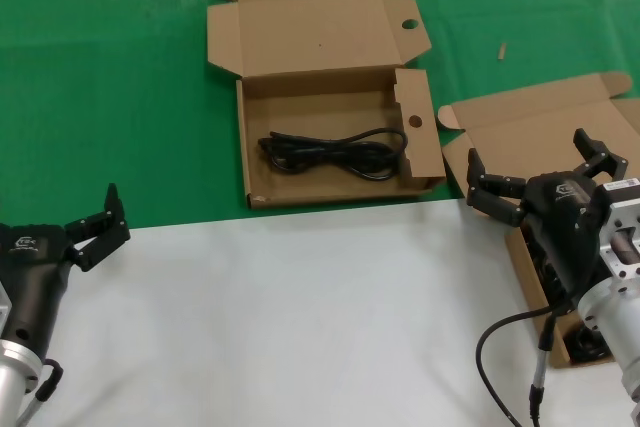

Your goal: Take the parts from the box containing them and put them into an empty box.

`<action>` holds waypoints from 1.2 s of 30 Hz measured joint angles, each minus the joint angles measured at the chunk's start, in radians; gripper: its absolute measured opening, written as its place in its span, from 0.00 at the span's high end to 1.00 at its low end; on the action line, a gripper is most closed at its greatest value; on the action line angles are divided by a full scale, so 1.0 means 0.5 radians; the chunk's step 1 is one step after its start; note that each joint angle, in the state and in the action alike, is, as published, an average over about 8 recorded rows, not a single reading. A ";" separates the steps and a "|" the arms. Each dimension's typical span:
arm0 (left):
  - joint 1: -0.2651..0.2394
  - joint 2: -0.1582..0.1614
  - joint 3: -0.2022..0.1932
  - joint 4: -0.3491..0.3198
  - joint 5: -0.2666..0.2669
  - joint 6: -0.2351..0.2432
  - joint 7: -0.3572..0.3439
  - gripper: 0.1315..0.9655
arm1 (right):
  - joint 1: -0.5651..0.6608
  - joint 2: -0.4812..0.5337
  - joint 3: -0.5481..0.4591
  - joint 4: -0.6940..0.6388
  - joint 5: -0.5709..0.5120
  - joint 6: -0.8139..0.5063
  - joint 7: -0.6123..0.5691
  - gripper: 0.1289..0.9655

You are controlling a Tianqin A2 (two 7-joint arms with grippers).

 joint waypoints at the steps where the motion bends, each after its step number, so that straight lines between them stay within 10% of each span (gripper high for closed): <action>1: 0.000 0.000 0.000 0.000 0.000 0.000 0.000 0.00 | 0.000 0.000 0.000 0.000 0.000 0.000 0.000 0.00; 36: 0.000 0.000 0.000 0.000 0.000 0.000 -0.001 0.00 | 0.000 0.000 0.000 0.000 0.000 0.000 0.000 0.00</action>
